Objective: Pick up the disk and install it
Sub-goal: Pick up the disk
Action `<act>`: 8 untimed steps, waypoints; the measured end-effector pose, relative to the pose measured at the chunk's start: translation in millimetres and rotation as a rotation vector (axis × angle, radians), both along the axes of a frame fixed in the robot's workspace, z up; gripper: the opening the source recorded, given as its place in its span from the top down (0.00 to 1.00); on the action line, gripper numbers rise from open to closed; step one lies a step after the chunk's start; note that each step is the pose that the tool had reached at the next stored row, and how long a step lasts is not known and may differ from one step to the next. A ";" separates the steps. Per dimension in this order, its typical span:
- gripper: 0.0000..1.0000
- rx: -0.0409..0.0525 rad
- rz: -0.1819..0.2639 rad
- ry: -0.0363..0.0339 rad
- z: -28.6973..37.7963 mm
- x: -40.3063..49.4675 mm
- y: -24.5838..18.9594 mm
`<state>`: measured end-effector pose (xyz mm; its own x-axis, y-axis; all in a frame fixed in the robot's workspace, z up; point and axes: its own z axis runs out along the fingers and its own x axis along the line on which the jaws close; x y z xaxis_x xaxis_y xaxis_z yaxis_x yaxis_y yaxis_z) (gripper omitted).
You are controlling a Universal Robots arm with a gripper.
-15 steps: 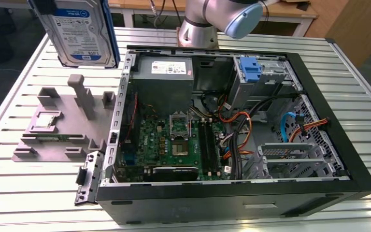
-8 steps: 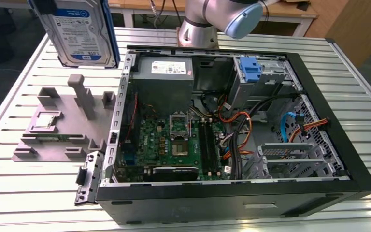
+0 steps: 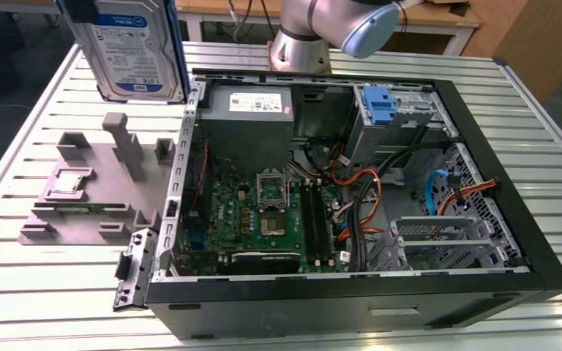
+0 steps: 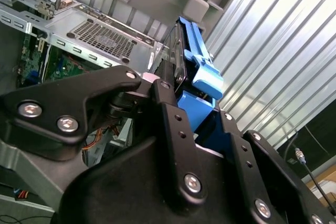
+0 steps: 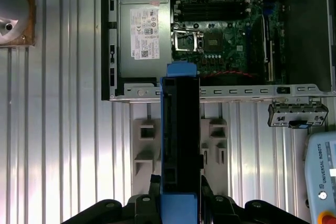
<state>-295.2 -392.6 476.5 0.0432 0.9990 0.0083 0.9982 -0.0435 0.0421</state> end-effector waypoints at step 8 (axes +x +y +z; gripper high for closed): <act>0.63 0.0000 0.000 0.0192 0.0 22.3 -0.1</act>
<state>-272.9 -392.8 476.5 0.0434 0.9990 0.0075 0.9988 -0.0435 0.0230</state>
